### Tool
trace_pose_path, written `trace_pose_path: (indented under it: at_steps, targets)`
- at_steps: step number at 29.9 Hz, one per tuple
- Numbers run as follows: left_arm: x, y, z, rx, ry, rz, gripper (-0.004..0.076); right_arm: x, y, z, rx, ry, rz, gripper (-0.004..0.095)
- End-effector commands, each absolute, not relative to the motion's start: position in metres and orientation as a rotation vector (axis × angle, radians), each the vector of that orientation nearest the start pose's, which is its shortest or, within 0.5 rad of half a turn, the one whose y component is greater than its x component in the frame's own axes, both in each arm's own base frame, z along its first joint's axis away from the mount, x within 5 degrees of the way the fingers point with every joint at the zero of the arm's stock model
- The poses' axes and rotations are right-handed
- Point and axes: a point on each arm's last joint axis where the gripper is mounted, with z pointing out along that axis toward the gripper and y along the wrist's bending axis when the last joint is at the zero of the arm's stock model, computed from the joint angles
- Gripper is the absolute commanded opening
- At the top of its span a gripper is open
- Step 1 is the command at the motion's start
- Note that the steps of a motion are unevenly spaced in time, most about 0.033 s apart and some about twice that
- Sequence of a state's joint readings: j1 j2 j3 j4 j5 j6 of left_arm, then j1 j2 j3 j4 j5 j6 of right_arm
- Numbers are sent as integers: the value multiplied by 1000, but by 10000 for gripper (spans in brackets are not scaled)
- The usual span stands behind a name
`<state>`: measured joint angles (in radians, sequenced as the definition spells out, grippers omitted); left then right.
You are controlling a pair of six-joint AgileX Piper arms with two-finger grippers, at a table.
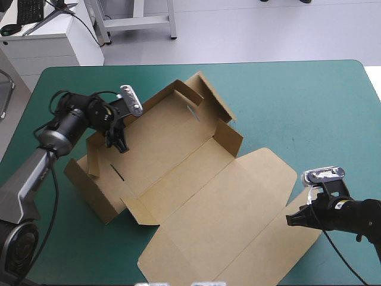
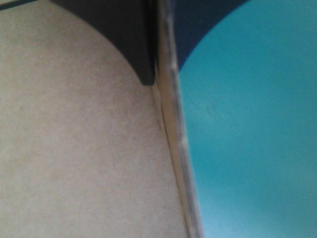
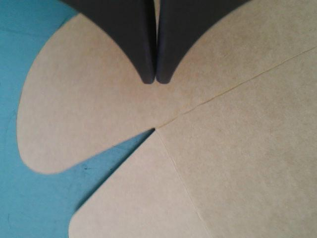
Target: Fold the box
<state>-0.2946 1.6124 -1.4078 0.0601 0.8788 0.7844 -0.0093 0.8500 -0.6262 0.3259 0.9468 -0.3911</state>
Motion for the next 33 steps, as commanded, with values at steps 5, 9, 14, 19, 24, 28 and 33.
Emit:
trace_pose_path:
  at_steps: [5, 9, 14, 19, 24, 28, 33]
  targets:
    - [336, -176, 347, 1513, 1684, 460, -10, 139, 24, 281, -324, 2529, 281, -20]
    - [325, -210, 357, 1513, 1480, 466, -10, 139, 24, 281, -324, 2529, 281, -20]
    - [306, -244, 366, 1545, 1278, 505, -10, 139, 24, 281, -319, 2530, 282, -20]
    - [295, -259, 371, 1546, 1194, 538, -10, 139, 24, 281, -319, 2530, 282, -20]
    - [292, -264, 376, 1476, 1180, 540, -10, 139, 24, 281, -304, 2533, 287, -20]
    - [293, -262, 377, 1376, 1263, 502, -10, 138, 24, 281, -305, 2534, 287, -20]
    - [295, -259, 379, 1317, 1296, 514, -10, 139, 24, 281, -305, 2533, 287, -20]
